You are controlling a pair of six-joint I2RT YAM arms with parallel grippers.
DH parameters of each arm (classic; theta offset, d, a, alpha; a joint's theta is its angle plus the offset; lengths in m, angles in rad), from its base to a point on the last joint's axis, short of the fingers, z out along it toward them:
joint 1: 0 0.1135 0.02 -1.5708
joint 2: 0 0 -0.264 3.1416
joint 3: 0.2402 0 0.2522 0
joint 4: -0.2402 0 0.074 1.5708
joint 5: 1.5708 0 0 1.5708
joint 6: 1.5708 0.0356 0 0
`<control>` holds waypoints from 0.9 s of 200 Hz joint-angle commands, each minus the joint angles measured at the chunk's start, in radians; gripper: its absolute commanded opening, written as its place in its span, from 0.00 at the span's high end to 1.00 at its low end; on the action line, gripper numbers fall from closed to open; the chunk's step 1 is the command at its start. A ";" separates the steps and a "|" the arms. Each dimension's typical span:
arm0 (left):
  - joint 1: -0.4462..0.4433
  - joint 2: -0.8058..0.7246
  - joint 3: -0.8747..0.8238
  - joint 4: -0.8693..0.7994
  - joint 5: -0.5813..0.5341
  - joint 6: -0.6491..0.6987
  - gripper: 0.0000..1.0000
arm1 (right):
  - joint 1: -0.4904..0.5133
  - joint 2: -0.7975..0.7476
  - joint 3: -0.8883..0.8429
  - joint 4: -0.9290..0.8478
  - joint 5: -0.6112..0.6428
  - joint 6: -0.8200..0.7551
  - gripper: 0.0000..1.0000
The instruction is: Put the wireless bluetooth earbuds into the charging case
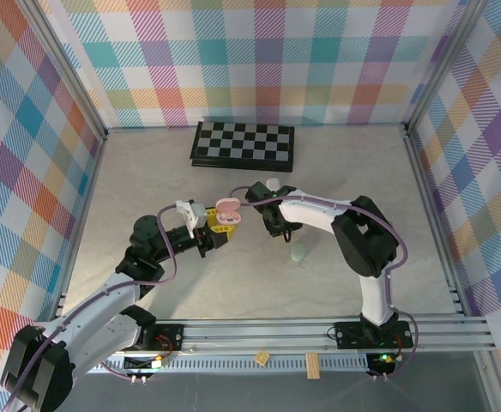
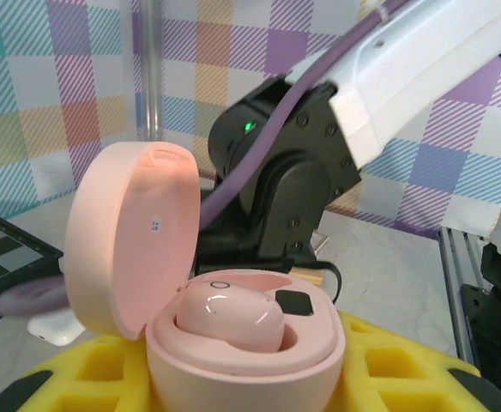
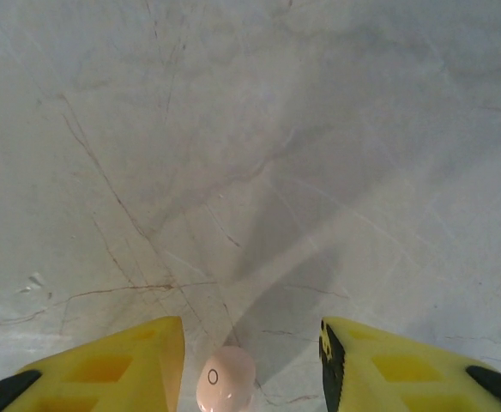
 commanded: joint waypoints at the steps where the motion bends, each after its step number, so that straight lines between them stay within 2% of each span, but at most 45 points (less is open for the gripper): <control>1: 0.018 -0.047 -0.015 -0.005 -0.002 0.012 0.67 | 0.013 0.018 0.024 -0.053 0.043 0.030 0.55; 58: 0.057 -0.142 -0.053 0.000 -0.097 -0.013 0.67 | 0.031 0.047 0.034 -0.066 0.054 0.029 0.56; 110: 0.085 -0.189 -0.059 -0.027 -0.239 -0.024 0.67 | 0.042 0.079 0.055 -0.083 0.071 0.023 0.58; 180: 0.099 -0.170 -0.054 -0.017 -0.224 -0.027 0.67 | 0.045 0.088 0.081 -0.171 0.089 0.061 0.63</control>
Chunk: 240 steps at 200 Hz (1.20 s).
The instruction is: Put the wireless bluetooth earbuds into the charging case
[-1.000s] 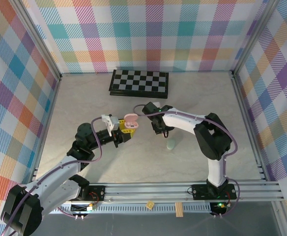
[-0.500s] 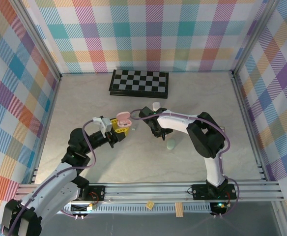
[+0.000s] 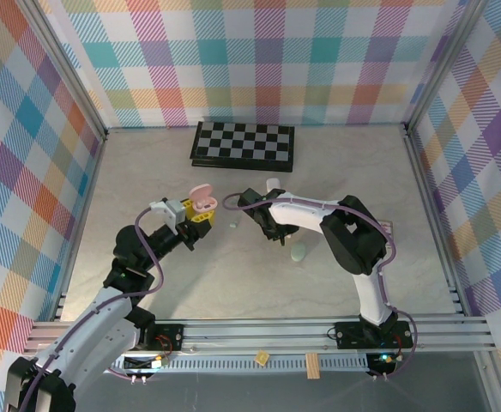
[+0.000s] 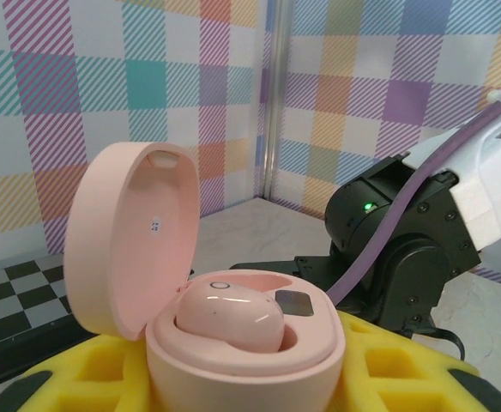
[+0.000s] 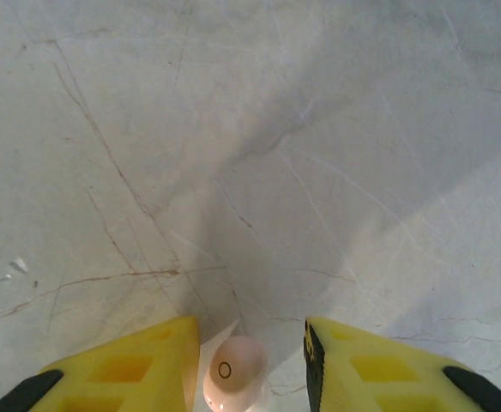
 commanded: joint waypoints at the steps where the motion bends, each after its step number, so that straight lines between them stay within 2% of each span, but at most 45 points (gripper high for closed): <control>1: 0.012 -0.002 -0.004 0.014 -0.002 -0.012 0.67 | 0.005 0.021 0.020 -0.079 0.018 0.035 0.63; 118: 0.012 -0.018 -0.007 -0.002 -0.001 -0.008 0.67 | 0.004 0.061 0.021 -0.100 0.020 0.038 0.72; 158: 0.014 -0.015 -0.008 -0.001 0.000 -0.007 0.67 | 0.004 0.056 0.021 -0.109 0.016 0.037 0.82; 199: 0.012 0.006 -0.013 0.022 0.033 0.007 0.67 | 0.005 -0.045 -0.002 -0.096 -0.002 0.030 0.82; 240: 0.013 0.011 -0.013 0.050 0.050 -0.009 0.67 | -0.021 -0.265 -0.106 0.002 -0.100 -0.012 0.81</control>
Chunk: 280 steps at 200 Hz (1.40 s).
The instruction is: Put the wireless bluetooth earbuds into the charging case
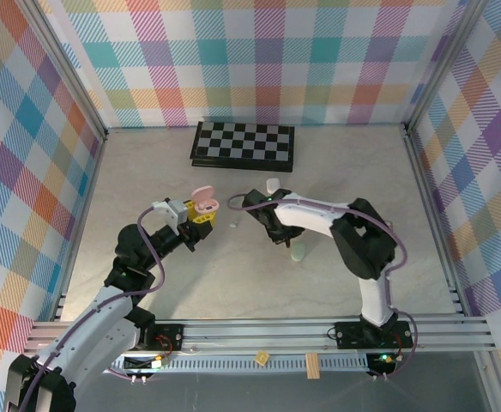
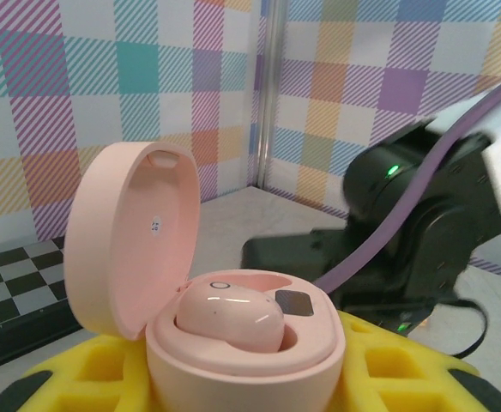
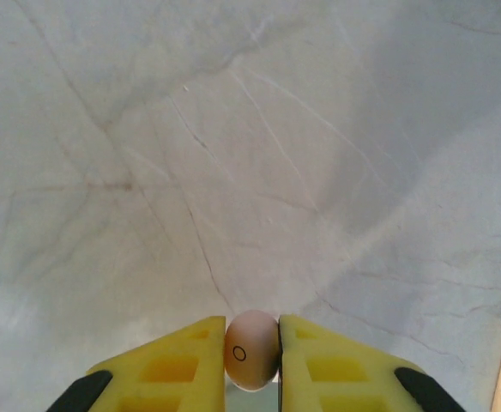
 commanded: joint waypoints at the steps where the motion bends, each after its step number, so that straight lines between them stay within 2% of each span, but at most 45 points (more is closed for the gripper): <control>1: 0.012 -0.002 -0.010 0.061 0.028 -0.010 0.67 | -0.020 -0.155 -0.039 0.047 -0.066 -0.029 0.81; 26: 0.012 0.011 -0.008 0.076 0.052 -0.007 0.67 | -0.054 -0.284 -0.062 0.076 -0.163 -0.066 0.81; 52: 0.010 0.043 -0.003 0.115 0.132 0.001 0.67 | -0.101 -0.408 -0.038 0.097 -0.382 -0.063 0.81; 77: -0.003 0.081 0.011 0.142 0.161 -0.002 0.67 | -0.139 -0.489 -0.018 0.146 -0.619 -0.052 0.80; 109: -0.023 0.130 0.033 0.159 0.181 0.000 0.67 | -0.169 -0.553 0.003 0.234 -0.868 -0.022 0.80; 155: -0.081 0.185 0.048 0.162 0.170 0.036 0.67 | -0.190 -0.568 0.015 0.355 -1.142 0.033 0.79; 203: -0.134 0.245 0.071 0.205 0.156 0.041 0.67 | -0.190 -0.547 0.006 0.450 -1.256 0.093 0.79; 280: -0.182 0.328 0.093 0.290 0.099 0.008 0.67 | -0.190 -0.509 -0.039 0.493 -1.287 0.127 0.80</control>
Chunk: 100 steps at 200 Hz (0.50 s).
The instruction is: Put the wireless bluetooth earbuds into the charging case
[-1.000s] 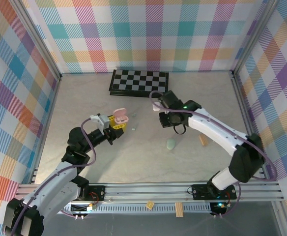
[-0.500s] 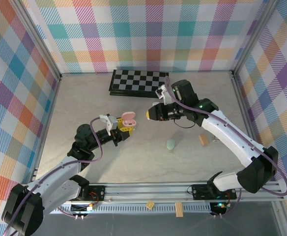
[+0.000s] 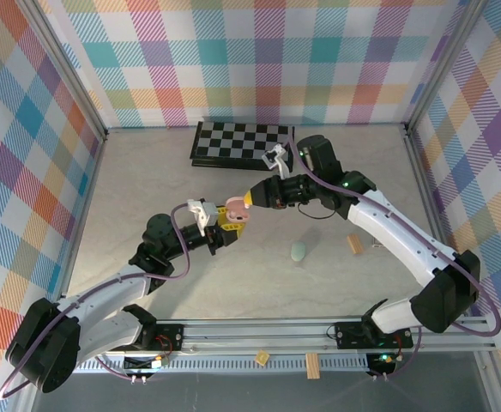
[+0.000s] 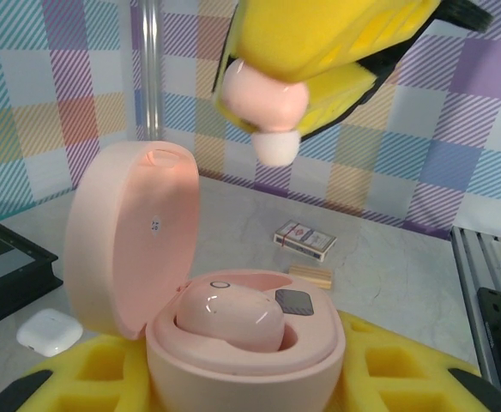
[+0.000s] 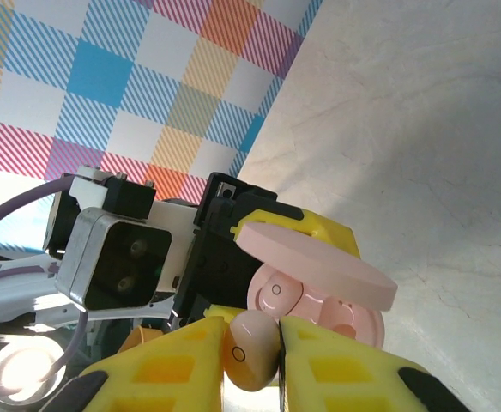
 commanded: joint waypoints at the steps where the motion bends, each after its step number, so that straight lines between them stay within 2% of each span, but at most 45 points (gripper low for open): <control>1: -0.009 0.008 0.040 0.082 -0.024 -0.010 0.67 | -0.006 0.011 -0.022 0.044 -0.040 0.016 0.80; 100: -0.012 -0.006 0.044 0.083 -0.041 -0.036 0.67 | -0.014 0.054 -0.045 0.027 -0.005 -0.003 0.80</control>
